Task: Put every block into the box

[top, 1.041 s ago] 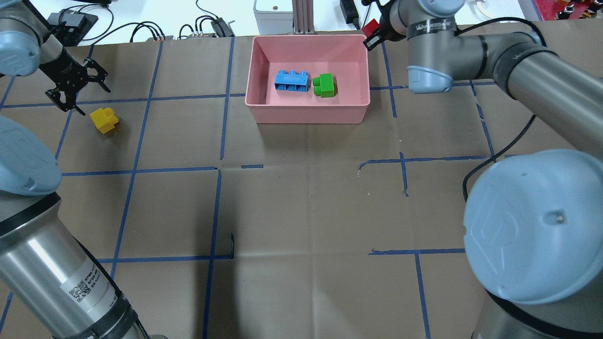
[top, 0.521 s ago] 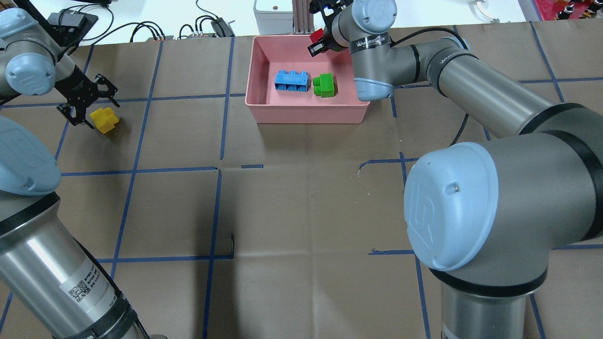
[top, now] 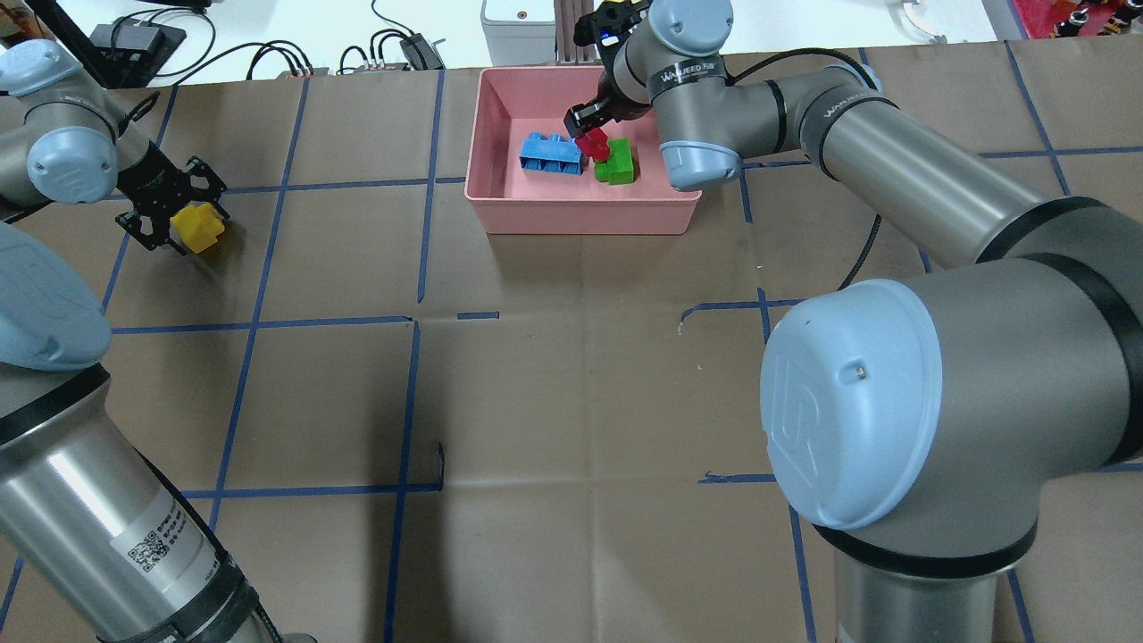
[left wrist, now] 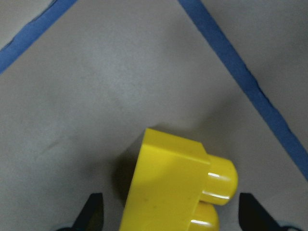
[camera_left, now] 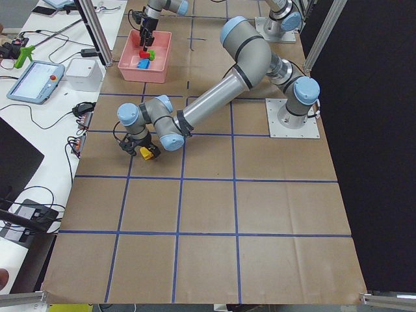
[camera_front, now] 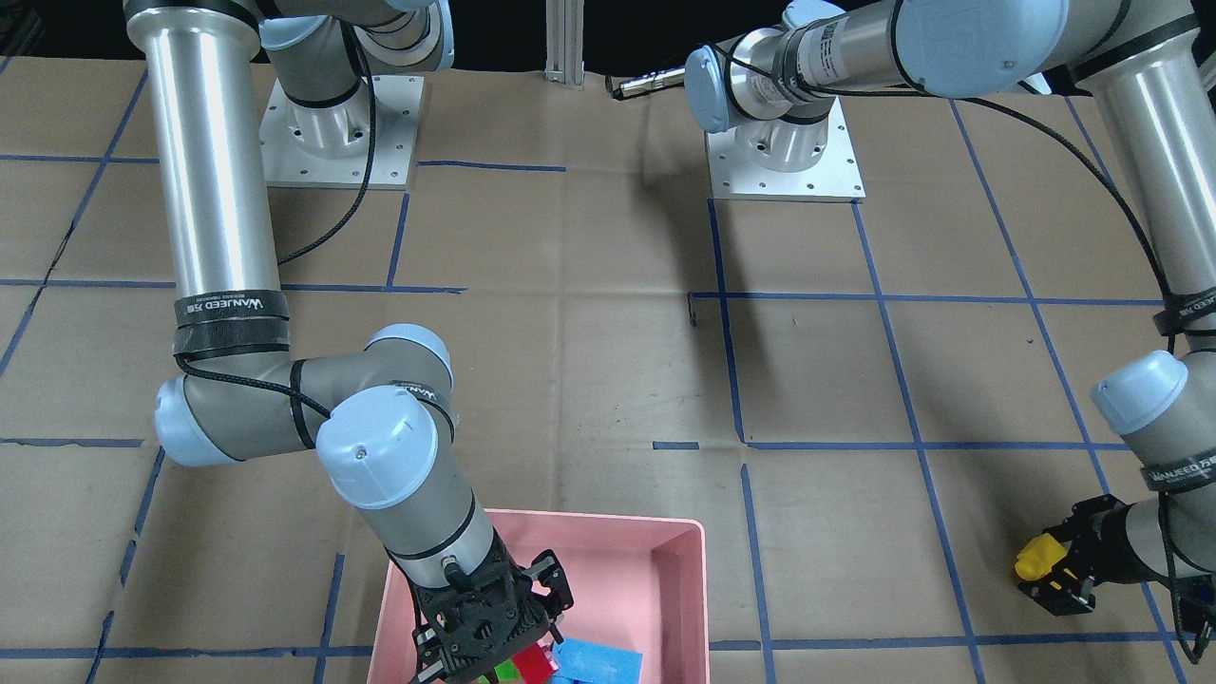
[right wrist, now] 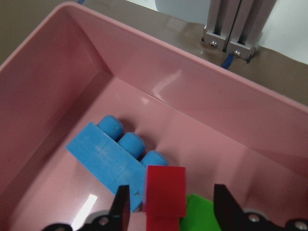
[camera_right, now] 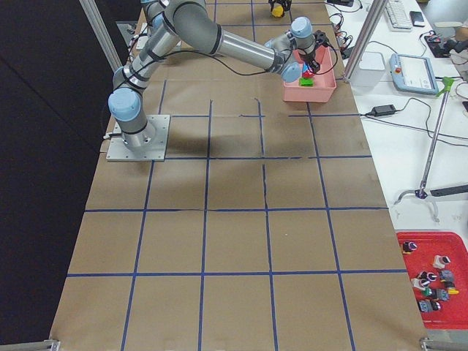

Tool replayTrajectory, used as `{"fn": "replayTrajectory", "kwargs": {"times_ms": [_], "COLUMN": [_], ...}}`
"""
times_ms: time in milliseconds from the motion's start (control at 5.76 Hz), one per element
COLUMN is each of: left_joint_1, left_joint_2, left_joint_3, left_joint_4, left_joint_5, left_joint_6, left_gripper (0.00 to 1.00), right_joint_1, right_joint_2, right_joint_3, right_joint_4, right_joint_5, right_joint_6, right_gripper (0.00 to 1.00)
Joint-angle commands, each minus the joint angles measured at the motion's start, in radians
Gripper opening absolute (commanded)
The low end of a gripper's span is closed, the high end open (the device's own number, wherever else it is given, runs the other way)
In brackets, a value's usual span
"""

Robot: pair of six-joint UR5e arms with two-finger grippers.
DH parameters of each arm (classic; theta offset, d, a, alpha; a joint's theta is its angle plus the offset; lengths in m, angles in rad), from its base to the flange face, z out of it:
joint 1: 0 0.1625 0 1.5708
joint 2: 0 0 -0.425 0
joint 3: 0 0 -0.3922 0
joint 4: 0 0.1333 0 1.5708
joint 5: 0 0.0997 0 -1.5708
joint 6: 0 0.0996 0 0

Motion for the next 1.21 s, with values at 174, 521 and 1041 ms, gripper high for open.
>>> {"fn": "replayTrajectory", "kwargs": {"times_ms": [174,521,1041], "left_joint_1": [0.0,0.0,-0.051], "left_joint_2": [0.007,0.027,0.171], "left_joint_3": [0.018,0.039,0.256], "left_joint_4": [-0.014,-0.019,-0.422], "left_joint_5": [0.002,-0.007,-0.004], "left_joint_6": [0.007,0.027,0.246], "left_gripper": [0.36,0.2,0.13], "right_joint_1": [-0.041,-0.116,-0.135], "right_joint_2": [-0.12,-0.302,-0.627], "right_joint_3": [0.006,0.009,0.047], "right_joint_4": [0.139,0.637,1.144], "right_joint_5": [-0.011,-0.015,-0.097], "right_joint_6": [-0.015,-0.037,-0.012], "right_gripper": [1.0,1.0,1.0]}}
